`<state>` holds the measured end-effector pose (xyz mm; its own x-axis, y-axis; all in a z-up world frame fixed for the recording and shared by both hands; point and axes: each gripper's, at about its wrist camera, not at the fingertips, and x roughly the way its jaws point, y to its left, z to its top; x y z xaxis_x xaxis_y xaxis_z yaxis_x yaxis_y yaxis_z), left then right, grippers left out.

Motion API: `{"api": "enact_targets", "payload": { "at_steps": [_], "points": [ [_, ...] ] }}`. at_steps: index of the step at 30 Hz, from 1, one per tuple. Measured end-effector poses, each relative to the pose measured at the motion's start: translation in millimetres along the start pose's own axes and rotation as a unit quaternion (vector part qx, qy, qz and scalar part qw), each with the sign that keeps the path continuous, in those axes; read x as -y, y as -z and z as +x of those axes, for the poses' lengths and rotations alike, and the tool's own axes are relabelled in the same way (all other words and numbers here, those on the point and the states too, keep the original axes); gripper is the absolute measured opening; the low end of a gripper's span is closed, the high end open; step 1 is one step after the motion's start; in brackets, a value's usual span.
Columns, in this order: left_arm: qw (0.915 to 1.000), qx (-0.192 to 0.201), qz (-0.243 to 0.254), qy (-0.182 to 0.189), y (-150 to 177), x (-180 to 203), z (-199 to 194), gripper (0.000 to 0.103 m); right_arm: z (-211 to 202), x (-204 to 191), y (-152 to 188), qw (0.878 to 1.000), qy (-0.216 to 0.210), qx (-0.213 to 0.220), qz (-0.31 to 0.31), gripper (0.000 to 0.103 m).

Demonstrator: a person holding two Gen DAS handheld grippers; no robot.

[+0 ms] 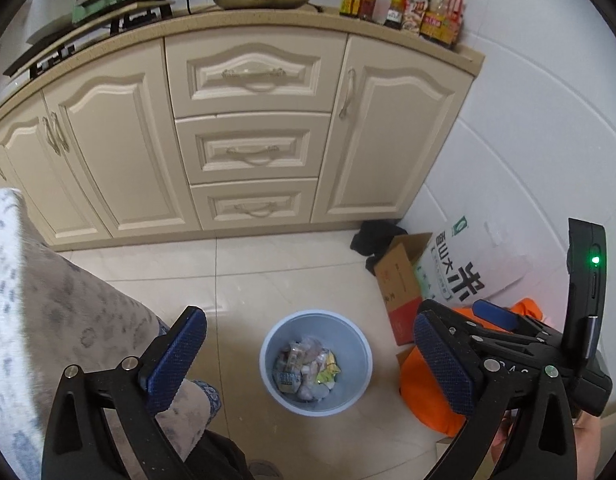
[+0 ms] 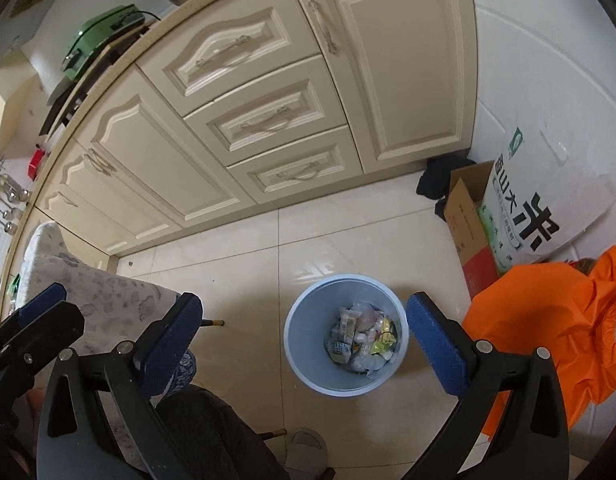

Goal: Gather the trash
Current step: 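Move both open tools back over the table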

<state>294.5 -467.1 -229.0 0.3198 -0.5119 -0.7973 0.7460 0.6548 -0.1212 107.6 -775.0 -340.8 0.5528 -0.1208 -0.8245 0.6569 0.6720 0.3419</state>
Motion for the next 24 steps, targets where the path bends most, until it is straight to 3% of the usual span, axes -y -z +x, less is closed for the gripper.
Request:
{"api": "enact_targets", "payload": {
  "at_steps": [7,13,24],
  "points": [
    [0.9989,0.044,-0.007,-0.014,22.0,-22.7,-71.3,0.102,-29.0,-32.8,-5.3,0.999,-0.015,0.025,-0.027,0.103],
    [0.9949,0.089,-0.031,-0.036,48.8,-55.5,-137.5,0.102,-57.6,-85.9,-6.9,0.995,-0.04,0.05,-0.072,0.103],
    [0.9748,0.169,-0.076,-0.125,133.8,-130.0,-270.8,0.102,-112.2,-211.7,11.0,0.975,-0.111,0.096,-0.165,0.103]
  ]
}}
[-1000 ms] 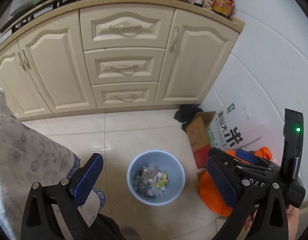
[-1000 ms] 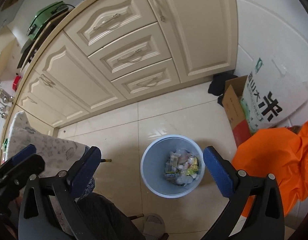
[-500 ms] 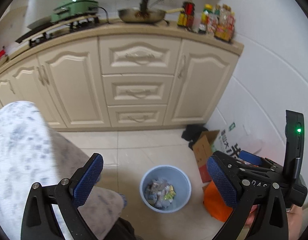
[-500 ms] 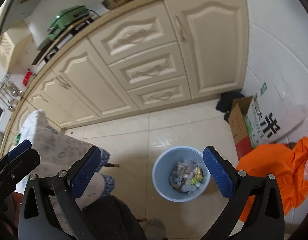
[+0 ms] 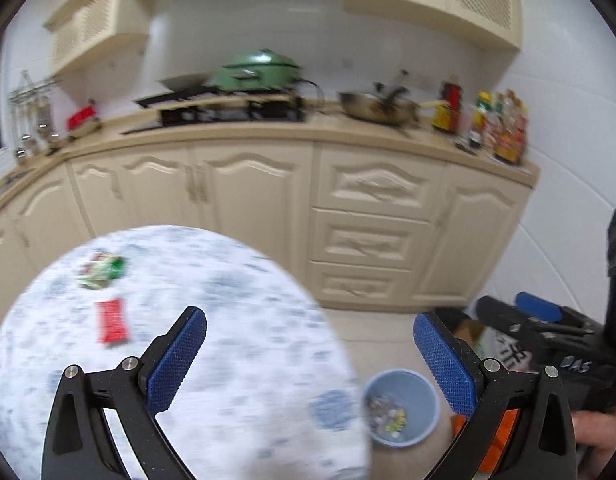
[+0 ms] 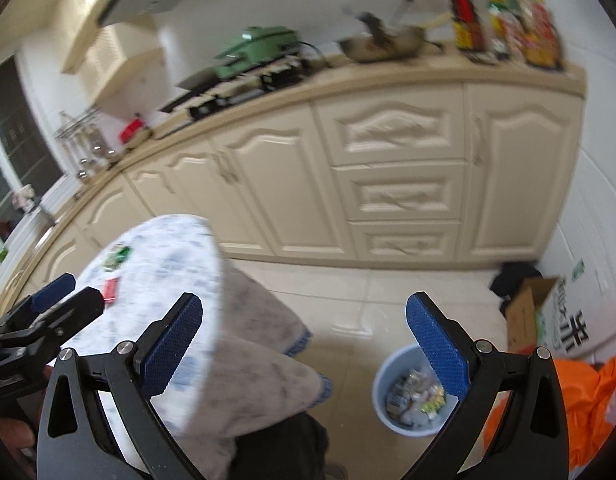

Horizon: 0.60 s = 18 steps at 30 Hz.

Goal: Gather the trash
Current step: 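Move both open tools back over the table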

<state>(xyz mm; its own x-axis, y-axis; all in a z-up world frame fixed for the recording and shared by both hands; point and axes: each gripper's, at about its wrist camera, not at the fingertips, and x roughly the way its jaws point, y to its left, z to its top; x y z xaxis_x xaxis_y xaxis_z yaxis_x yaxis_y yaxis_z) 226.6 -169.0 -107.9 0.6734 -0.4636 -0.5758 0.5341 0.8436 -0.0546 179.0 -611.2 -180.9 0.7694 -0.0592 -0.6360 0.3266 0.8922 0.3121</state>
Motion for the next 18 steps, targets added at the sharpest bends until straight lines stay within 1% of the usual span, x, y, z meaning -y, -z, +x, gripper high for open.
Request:
{"api": "enact_targets", "payload": {
  "at_steps": [3,8,11,14,18],
  "points": [
    [0.9993,0.015,-0.014,-0.031,13.3,-29.4,-28.4,0.102,-4.3,-32.5,-3.6,1.0,-0.02,0.01,-0.022,0.103],
    [0.9961,0.024,-0.037,-0.076,30.5,-68.5,-61.2,0.102,-5.5,-92.5,-6.7,0.996,-0.051,0.021,-0.065,0.103],
    [0.9929,0.024,-0.054,-0.103,42.9,-90.7,-77.0,0.102,1.5,-127.8,-7.6,0.993,-0.07,0.025,-0.088,0.103],
    [0.9902,0.016,-0.071,-0.119,48.2,-109.7,-80.3,0.102,11.6,-153.3,-8.6,0.991,-0.085,0.025,-0.104,0.103],
    [0.9872,0.0,-0.086,-0.134,44.7,-127.3,-66.1,0.102,37.3,-181.5,-12.7,0.988,-0.093,0.017,-0.124,0.103]
  ]
}}
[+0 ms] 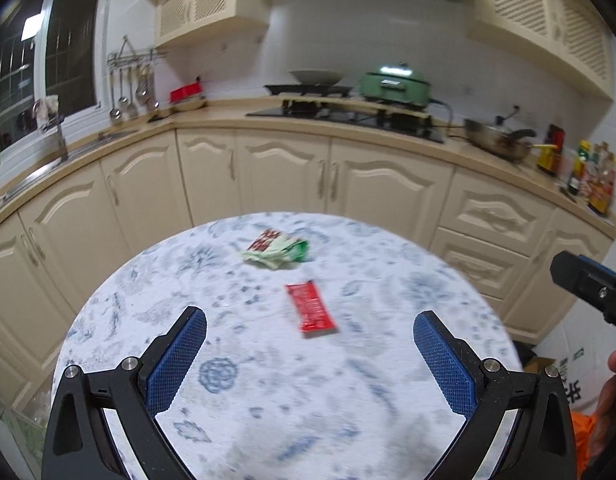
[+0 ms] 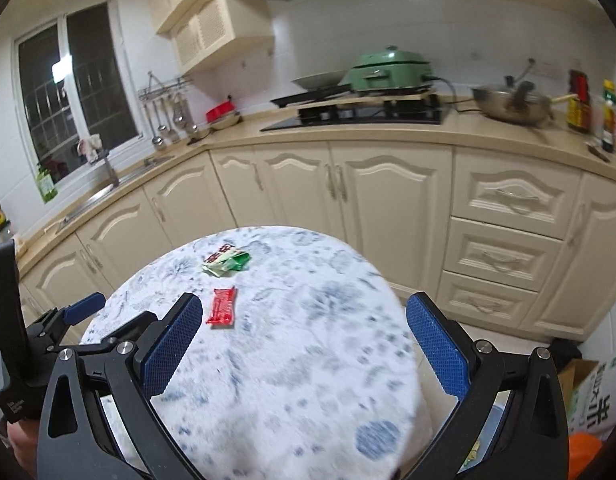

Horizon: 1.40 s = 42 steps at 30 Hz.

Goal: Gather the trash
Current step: 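Move both open tools back over the table, then grasp the red packet with the left tool while the right tool grasps the white-green bag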

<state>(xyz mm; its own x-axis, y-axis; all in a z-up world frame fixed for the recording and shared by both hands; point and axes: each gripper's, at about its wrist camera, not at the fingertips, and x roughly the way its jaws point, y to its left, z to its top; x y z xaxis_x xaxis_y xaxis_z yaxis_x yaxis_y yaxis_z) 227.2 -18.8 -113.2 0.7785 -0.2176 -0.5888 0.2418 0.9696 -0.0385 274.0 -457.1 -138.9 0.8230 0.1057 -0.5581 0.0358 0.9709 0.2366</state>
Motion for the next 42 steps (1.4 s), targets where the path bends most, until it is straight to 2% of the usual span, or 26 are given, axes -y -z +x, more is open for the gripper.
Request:
{"api": "enact_targets", "payload": {
  "at_steps": [6,9,11,14,15,16,17,19,21,23,24,27,31,35,42],
  "points": [
    [0.999,-0.044,0.001,-0.012,-10.1,-2.6,54.7,0.102,56.9,-6.5,-6.0,0.999,-0.013,-0.034,-0.009,0.103],
    [0.9969,-0.077,0.002,-0.015,-16.2,1.7,93.7,0.099,92.1,-1.8,-8.1,0.998,-0.021,-0.055,-0.003,0.103],
    [0.9954,-0.094,0.003,-0.017,-19.4,1.8,114.2,0.094,111.3,1.9,-8.9,0.997,-0.027,-0.067,0.001,0.103],
    [0.9919,-0.127,0.004,-0.008,-36.1,-4.4,155.2,0.074,135.6,7.7,-11.9,0.996,-0.033,-0.083,0.002,0.103],
    [0.9905,-0.137,0.004,-0.004,-39.0,-3.1,167.8,0.062,142.4,9.0,-13.2,0.996,-0.036,-0.087,0.002,0.103],
    [0.9888,-0.149,0.007,0.0,-40.4,-1.4,178.6,0.059,149.8,9.0,-14.7,0.995,-0.038,-0.092,0.001,0.103],
    [0.9904,-0.137,0.016,-0.003,-42.8,-0.9,182.5,0.056,154.6,9.2,-15.6,0.995,-0.04,-0.095,-0.001,0.103],
    [0.9908,-0.132,0.024,0.014,-44.4,0.4,190.8,0.036,165.8,7.5,-16.1,0.994,-0.044,-0.103,-0.003,0.103],
    [0.9904,-0.131,0.034,0.029,-42.6,1.9,193.0,0.023,173.6,4.6,-16.2,0.993,-0.048,-0.108,-0.005,0.103],
    [0.9901,-0.129,0.037,0.041,-42.5,-0.5,191.5,0.017,180.9,-2.2,-15.4,0.992,-0.053,-0.114,-0.012,0.103],
    [0.9902,-0.127,0.036,0.046,-41.9,-3.8,189.4,0.009,183.6,-6.2,-14.8,0.991,-0.056,-0.117,-0.016,0.103],
    [0.9896,-0.127,0.028,0.062,-38.2,-19.9,184.5,0.006,190.2,-18.2,-11.9,0.99,-0.06,-0.123,-0.026,0.103],
    [0.9919,-0.113,0.018,0.053,-32.6,-48.5,171.6,0.004,200.0,-33.2,-8.2,0.988,-0.062,-0.134,-0.035,0.103],
    [0.9948,-0.095,0.003,0.038,-31.6,-74.7,151.7,0.004,212.2,-55.1,-7.0,0.985,-0.067,-0.146,-0.056,0.103],
    [0.997,-0.064,-0.044,-0.008,-35.6,-122.5,148.6,0.004,249.8,-103.3,-8.7,0.978,-0.069,-0.164,-0.109,0.103]
  ]
}}
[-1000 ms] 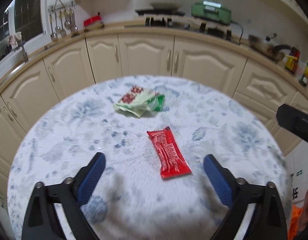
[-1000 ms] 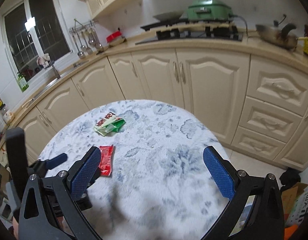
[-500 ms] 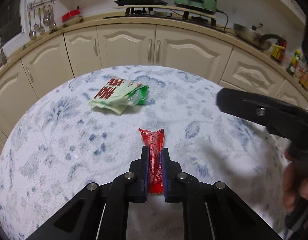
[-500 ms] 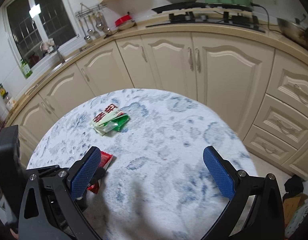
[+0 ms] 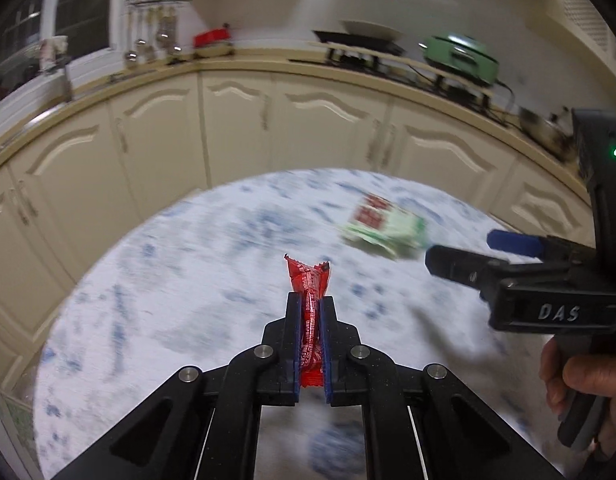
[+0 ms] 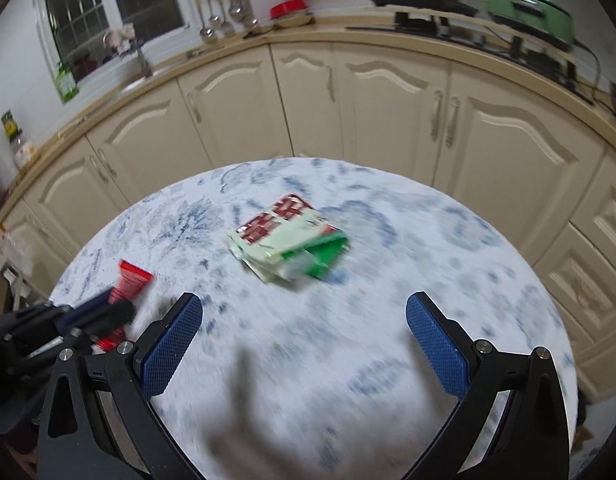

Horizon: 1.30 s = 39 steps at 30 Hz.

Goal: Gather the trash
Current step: 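Grasp the red packet with the left tool while the right tool grasps the white-green bag, then carry the red packet and white-green bag in both tools over the blue bin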

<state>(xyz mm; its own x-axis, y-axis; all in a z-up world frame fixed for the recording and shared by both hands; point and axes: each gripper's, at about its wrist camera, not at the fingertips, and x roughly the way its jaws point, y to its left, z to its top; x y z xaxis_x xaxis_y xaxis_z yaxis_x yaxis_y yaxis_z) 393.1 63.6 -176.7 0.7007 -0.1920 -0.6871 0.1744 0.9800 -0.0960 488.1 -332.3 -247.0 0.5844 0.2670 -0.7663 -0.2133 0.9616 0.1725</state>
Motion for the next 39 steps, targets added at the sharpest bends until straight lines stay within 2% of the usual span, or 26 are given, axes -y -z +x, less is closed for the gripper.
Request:
{"api": "enact_targets", "payload": {
  "at_steps": [5,10,12,13,15,18,22,34,39],
  "points": [
    [0.9994,0.012,-0.033,-0.004,-1.3,-23.4,5.5,0.004,32.0,-13.7,-19.7,0.999,0.015,-0.01,-0.029,0.103],
    [0.9979,0.005,-0.065,-0.005,-2.0,-47.4,13.5,0.004,73.2,-21.4,-31.0,0.995,0.032,-0.049,-0.079,0.102],
    [0.9973,0.005,-0.073,-0.003,-3.2,-52.2,14.4,0.004,78.6,-21.4,-32.6,0.995,0.018,-0.046,-0.092,0.101],
    [0.9972,0.004,-0.075,0.0,-3.2,-52.8,13.8,0.004,78.9,-21.2,-33.8,0.994,0.012,-0.046,-0.099,0.097],
    [0.9971,0.004,-0.076,0.004,-2.7,-52.3,12.9,0.004,76.7,-21.3,-35.5,0.993,-0.001,-0.043,-0.109,0.085],
    [0.9974,0.003,-0.072,0.007,-0.9,-49.7,10.9,0.004,73.9,-24.2,-31.6,0.992,-0.001,-0.043,-0.115,0.083],
    [0.9975,0.006,-0.07,0.006,0.9,-48.0,8.4,0.005,64.0,-29.9,-21.9,0.993,-0.007,-0.037,-0.112,0.069],
    [0.9979,0.014,-0.063,0.007,6.5,-39.7,5.6,0.005,32.2,-37.9,11.5,0.994,-0.028,-0.034,-0.098,0.069],
    [0.998,0.016,-0.057,0.019,9.1,-32.6,2.1,0.005,6.9,-31.8,29.4,0.996,-0.031,-0.022,-0.078,0.069]
  ]
}}
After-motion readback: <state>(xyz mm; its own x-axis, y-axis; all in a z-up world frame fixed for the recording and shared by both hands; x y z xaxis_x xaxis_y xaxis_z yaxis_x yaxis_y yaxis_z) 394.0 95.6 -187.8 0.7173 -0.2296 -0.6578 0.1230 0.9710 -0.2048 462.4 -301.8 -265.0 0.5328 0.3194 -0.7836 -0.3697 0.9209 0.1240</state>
